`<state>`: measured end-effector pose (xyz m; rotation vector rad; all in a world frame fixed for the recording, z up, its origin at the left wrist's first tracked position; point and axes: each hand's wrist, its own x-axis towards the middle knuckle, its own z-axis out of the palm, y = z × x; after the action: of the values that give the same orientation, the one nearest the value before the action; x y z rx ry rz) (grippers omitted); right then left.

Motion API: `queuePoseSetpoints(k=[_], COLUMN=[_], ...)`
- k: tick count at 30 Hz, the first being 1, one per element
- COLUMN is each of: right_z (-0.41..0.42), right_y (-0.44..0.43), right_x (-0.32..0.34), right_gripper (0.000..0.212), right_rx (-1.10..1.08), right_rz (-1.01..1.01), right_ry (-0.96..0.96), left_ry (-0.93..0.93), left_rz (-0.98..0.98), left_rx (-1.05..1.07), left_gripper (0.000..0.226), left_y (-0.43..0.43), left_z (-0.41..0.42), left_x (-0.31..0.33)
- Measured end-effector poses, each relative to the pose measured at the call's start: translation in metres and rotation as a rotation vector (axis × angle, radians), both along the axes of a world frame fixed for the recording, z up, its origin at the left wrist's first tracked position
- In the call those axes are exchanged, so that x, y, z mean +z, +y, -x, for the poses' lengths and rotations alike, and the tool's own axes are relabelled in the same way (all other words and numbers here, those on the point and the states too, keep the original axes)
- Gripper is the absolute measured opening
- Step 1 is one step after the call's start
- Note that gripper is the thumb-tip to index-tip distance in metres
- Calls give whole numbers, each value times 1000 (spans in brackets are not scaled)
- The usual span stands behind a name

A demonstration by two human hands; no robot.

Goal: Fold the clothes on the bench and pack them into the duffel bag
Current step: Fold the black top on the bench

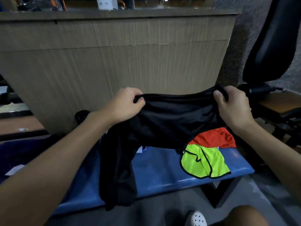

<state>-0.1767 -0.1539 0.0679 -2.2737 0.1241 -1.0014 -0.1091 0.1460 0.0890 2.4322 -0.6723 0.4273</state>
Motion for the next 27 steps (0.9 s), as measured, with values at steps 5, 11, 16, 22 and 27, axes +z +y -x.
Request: queuePoseSetpoints(k=[5,11,16,22,27], right_z=[-38,-95,-130,-151,-150], right_y=[-65,-154,-195,-204,-194], right_x=[-25,-89,-153,-206,-217], right_gripper=[34,24,17,72,75], right_rx=[-79,-60,-148,-179,-342], right_rz=[-36,-22,-33,-102,106], right_ry=[21,331,462,733,727], left_ry=[99,399,488,425,392], left_rz=[-242,-239,-169,-51,-61], left_rx=[-133,-255,-211,-108,-36], left_gripper=[29,39,22,22,24], left_y=[-70,-183,-238,-253,-259], left_z=[-48,-124,-165,-181,-177], left_x=[-14,-118,-191,-222,-221])
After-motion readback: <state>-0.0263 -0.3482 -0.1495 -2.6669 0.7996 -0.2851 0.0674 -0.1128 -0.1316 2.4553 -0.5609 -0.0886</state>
